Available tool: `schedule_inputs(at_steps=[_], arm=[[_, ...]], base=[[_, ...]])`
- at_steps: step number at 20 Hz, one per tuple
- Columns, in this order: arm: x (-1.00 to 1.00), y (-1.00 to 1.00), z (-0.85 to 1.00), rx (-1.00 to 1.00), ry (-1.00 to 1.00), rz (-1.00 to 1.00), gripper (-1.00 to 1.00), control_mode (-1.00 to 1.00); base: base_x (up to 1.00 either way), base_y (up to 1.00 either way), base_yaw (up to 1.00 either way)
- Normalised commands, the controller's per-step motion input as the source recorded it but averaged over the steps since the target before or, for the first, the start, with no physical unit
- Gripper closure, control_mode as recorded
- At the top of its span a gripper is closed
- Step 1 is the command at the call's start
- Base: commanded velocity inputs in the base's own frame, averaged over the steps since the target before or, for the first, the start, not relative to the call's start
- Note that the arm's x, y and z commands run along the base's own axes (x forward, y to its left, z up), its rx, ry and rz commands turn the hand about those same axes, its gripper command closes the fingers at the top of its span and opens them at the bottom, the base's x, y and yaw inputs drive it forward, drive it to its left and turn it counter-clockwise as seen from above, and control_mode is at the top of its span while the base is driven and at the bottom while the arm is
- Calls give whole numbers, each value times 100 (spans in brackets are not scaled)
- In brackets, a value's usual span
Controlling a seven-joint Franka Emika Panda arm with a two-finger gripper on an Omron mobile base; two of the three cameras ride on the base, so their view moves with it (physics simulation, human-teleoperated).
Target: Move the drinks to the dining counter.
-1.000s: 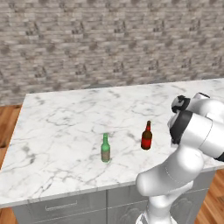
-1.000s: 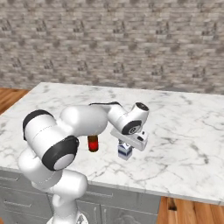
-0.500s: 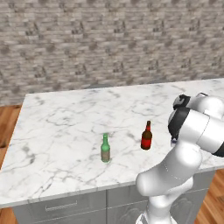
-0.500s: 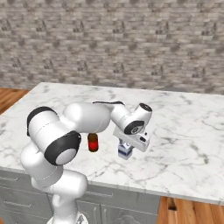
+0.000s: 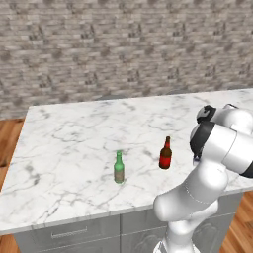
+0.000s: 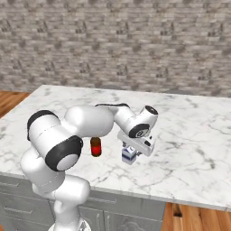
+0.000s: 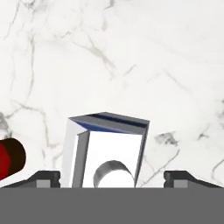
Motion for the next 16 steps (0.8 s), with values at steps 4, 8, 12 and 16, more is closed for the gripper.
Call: schedule_inputs(at_steps=[4, 8, 12, 16], arm=[[-3, 16, 8, 0, -5, -5, -100, -100], [-5, 8, 62, -3, -8, -8, -100, -100], [-15, 3, 65, -3, -8, -5, -100, -100], [-45, 0, 39, -3, -4, -3, -100, -100]], base=[[0, 0, 0], [0, 0, 0], [0, 0, 0], [0, 0, 0]])
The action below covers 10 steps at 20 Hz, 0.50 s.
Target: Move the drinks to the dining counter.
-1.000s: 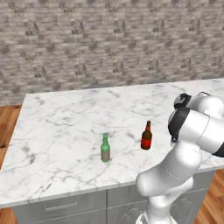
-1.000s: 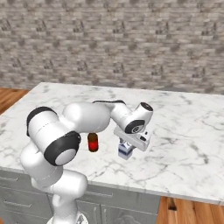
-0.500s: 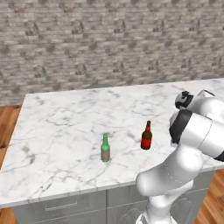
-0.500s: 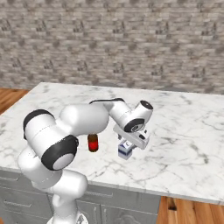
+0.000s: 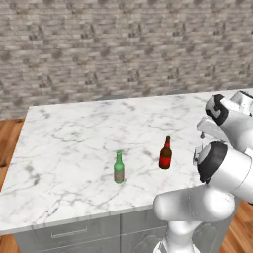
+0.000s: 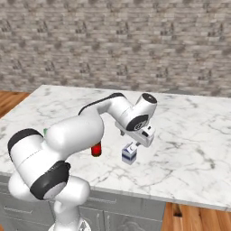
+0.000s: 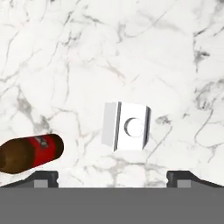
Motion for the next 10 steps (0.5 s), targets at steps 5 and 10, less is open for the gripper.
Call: schedule_inputs(at_steps=[5, 10], arm=[[-65, 6, 36, -1, -10, 0, -100, -100], [-48, 25, 30, -9, -6, 0, -100, -100]], base=[[0, 0, 0], [0, 0, 0]])
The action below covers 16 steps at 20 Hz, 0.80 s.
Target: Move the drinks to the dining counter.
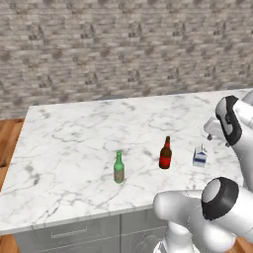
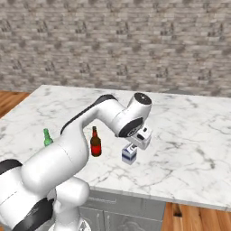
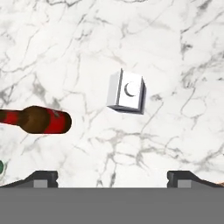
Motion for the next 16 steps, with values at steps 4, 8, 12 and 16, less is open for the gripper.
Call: schedule_inputs(at_steps=[4, 8, 12, 16], arm=[[-19, 56, 23, -15, -3, 0, -100, -100], [-3, 50, 28, -13, 0, 0, -100, -100], [-6, 14, 17, -3, 0, 0, -100, -100], [-16, 11, 20, -2, 0, 0, -100, -100]], base=[[0, 0, 0], [0, 0, 0], [0, 0, 0], [0, 0, 0]])
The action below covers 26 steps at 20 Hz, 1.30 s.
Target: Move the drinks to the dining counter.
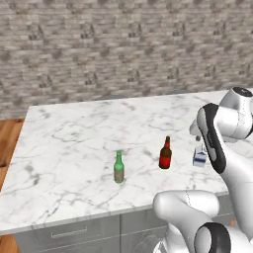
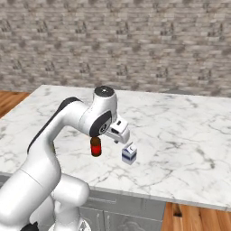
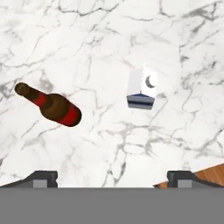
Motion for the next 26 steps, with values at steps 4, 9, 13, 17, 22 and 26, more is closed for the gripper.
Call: schedule_inputs(at_steps=[4, 9, 13, 17, 22, 26], arm=[[-9, 44, 19, -8, 0, 0, -100, -100], [-8, 36, 21, -8, 0, 3, -100, -100], [-3, 43, 4, -9, 0, 5, -100, -100], [0, 28, 0, -8, -1, 10, -100, -100], [-1, 1, 0, -2, 0, 2, -100, 100], [0, 0, 0, 0, 0, 0, -100, 100]], base=[[0, 0, 0], [0, 0, 0], [0, 0, 0], [0, 0, 0], [-16, -9, -16], [-9, -2, -84]])
